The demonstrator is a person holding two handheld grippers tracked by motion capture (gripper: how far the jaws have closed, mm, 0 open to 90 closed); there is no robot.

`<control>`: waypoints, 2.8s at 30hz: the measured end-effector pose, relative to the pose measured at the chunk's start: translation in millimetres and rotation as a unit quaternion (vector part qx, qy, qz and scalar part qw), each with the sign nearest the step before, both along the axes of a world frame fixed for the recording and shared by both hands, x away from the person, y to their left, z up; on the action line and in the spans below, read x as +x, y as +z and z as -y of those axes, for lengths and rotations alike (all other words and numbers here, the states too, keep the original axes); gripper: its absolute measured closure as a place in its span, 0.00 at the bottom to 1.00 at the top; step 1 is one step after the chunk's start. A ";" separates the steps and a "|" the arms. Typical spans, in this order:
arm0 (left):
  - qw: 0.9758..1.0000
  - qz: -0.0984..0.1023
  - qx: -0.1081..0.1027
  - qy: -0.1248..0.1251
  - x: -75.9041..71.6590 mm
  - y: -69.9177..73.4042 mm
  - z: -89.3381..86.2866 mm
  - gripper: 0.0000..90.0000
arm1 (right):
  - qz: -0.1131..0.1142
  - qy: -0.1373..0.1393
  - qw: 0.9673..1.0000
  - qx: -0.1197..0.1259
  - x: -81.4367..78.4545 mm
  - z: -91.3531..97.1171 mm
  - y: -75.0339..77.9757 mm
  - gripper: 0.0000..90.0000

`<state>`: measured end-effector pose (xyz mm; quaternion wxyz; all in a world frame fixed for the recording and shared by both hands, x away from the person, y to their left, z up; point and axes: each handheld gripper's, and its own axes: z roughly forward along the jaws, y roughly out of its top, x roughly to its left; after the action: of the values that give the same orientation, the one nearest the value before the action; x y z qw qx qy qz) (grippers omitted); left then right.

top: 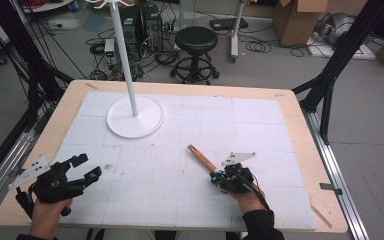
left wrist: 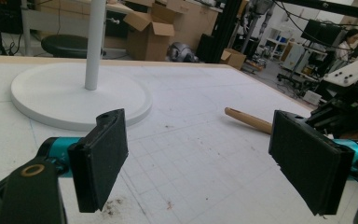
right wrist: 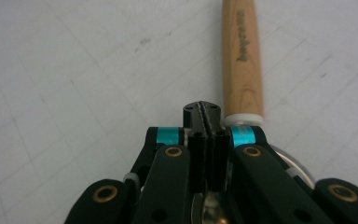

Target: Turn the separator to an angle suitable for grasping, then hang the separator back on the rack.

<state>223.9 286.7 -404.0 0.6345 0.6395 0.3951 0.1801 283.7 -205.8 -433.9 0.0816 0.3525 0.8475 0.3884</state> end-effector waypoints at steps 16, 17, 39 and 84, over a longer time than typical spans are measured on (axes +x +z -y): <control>1.000 0.013 -0.012 -0.010 -1.0 2.5 -4.4 0.20 | 0.138 -0.163 0.975 0.067 -56.2 66.2 38.3 0.18; 1.000 0.014 -0.012 -0.010 -0.9 2.3 -4.6 0.20 | 0.143 -0.174 0.972 0.067 -59.7 70.0 39.5 0.18; 1.000 0.008 -0.005 -0.013 0.5 0.2 -4.3 0.21 | 0.151 -0.199 0.963 0.101 -61.2 79.2 45.9 0.18; 1.000 -0.002 0.004 -0.023 2.2 -2.1 -1.6 0.21 | 0.023 -0.039 0.998 -0.036 57.4 -45.5 16.2 0.37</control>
<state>226.0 288.3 -406.1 0.6356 0.6510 0.3805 0.1657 341.1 -160.3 -417.7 0.1285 0.3732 0.8444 0.3622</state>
